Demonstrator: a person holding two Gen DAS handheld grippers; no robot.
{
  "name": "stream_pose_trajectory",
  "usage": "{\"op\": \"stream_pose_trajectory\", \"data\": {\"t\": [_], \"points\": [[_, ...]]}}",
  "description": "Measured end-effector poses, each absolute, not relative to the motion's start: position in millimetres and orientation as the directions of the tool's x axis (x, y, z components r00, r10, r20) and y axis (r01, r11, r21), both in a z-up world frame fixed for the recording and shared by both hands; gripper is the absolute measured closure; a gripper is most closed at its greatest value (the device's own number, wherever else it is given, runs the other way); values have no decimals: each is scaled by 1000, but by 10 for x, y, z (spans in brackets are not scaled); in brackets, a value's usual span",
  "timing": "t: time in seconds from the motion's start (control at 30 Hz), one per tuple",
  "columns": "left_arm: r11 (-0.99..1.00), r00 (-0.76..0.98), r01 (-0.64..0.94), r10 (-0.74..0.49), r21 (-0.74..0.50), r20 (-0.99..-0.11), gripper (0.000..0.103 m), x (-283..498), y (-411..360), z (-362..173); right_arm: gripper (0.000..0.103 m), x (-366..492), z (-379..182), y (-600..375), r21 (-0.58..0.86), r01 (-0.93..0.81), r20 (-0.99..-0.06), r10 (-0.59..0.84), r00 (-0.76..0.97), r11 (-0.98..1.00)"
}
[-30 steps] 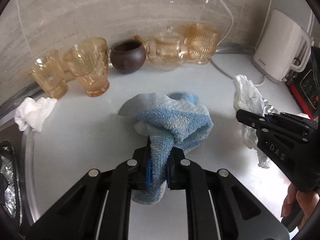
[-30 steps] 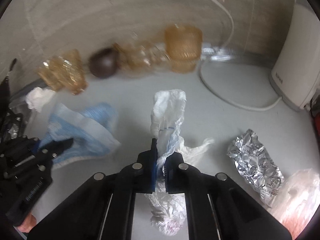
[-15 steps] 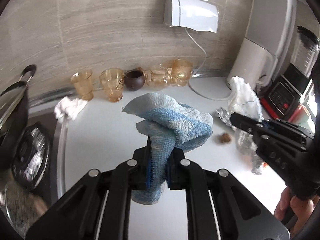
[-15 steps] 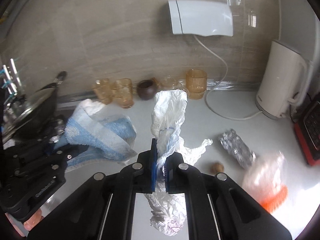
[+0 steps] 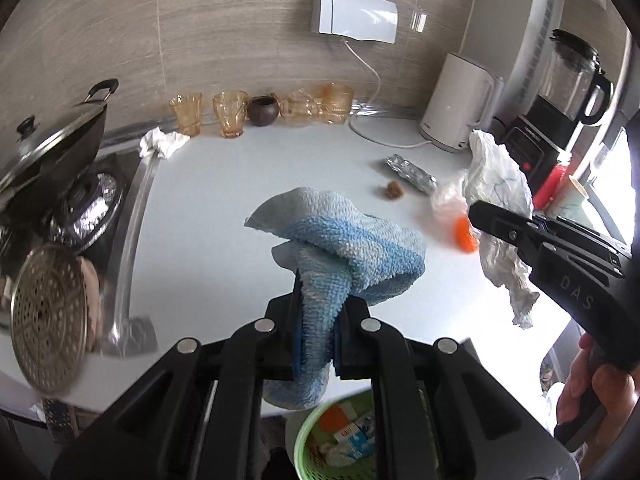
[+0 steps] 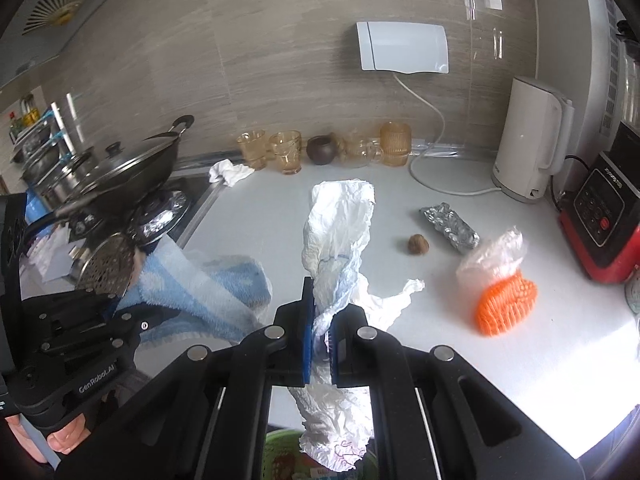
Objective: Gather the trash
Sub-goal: 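Carry both items to the basket and release the plastic bag from the right gripper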
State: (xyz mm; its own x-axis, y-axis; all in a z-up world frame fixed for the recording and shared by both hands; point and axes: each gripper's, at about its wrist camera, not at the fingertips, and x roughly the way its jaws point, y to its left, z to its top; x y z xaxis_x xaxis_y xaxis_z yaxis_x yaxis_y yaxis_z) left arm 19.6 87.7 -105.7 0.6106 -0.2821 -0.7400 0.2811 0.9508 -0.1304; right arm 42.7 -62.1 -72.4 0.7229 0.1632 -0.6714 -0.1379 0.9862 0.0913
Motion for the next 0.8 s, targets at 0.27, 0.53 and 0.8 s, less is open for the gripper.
{"op": "stream_pose_trajectory", "data": {"t": [0.27, 0.53, 0.8], "points": [[962, 635, 251, -249, -110, -732, 93, -83, 829, -992, 96, 54, -690, -641, 86, -189, -658, 199, 727, 978], [970, 641, 219, -224, -105, -734, 93, -149, 881, -991, 96, -647, -1159, -535, 95, -288, -754, 258, 604, 953], [969, 620, 221, -229, -114, -750, 93, -96, 873, -1070, 96, -1012, -2044, -415, 186, -329, -889, 301, 346, 926]]}}
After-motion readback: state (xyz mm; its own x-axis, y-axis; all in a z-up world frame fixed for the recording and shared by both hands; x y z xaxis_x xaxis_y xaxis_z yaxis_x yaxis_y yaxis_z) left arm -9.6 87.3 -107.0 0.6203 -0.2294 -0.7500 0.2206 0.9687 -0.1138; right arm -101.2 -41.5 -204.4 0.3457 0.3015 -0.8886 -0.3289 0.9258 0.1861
